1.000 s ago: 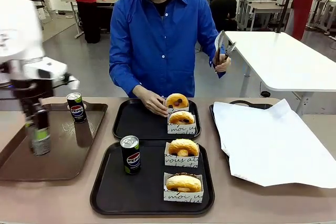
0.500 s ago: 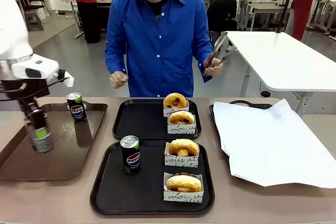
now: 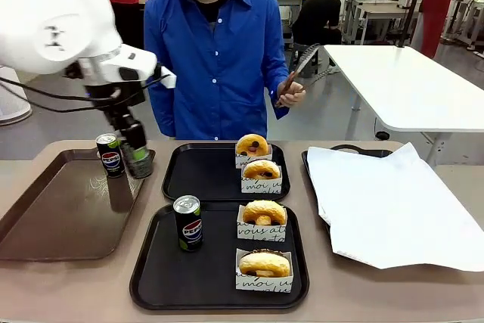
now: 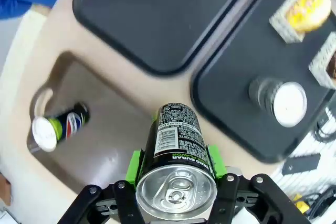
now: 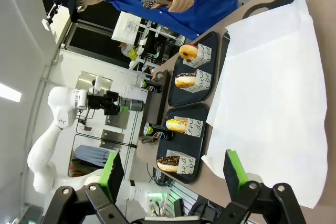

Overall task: Set up donuts and drinks on trays.
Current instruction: Pick up one Pepsi coke from the Handle tray and place it on the Flat Tray without a Pepsi coke.

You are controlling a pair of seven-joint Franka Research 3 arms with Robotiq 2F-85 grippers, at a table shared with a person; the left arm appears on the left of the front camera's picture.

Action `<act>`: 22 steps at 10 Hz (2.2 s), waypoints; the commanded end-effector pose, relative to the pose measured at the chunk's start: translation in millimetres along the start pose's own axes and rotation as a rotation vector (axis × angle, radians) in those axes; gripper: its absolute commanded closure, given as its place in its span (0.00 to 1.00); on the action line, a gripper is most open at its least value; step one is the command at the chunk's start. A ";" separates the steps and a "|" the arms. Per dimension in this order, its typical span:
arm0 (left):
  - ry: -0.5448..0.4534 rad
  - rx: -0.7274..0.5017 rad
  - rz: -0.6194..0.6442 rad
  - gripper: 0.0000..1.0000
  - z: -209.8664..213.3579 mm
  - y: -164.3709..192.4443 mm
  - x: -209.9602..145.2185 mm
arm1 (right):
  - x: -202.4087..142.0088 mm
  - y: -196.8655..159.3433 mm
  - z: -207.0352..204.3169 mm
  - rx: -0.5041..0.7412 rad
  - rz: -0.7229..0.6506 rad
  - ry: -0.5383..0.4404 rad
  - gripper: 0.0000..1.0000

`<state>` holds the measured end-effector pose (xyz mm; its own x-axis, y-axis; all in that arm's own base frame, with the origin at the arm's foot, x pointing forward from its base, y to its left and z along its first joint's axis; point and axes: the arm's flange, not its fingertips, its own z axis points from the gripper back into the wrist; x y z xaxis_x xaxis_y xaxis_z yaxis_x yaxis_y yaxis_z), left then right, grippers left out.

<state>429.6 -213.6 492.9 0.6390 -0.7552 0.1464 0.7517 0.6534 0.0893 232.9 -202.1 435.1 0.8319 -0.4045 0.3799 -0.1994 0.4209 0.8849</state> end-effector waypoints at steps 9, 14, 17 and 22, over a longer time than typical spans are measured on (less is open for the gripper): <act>0.109 -0.004 0.089 0.42 -120.9 45.1 128.8 | 1.0 -0.9 -0.5 0.018 0.013 -0.008 0.00; 0.127 0.009 0.084 0.00 -133.3 39.6 137.5 | 1.0 -0.9 -0.5 0.018 0.013 -0.008 0.00; 0.124 -0.019 0.096 0.00 -131.6 41.6 136.3 | 1.0 -0.9 -0.5 0.018 0.013 -0.008 0.00; 0.083 0.031 0.150 0.00 -102.7 24.4 122.7 | 1.0 -0.9 -0.5 0.018 0.013 -0.008 0.00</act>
<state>563.6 -296.4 396.2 0.7202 -0.6917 0.0543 0.6881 0.7221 0.0711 232.9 -202.2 435.1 0.8319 -0.4044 0.3799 -0.1994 0.4209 0.8849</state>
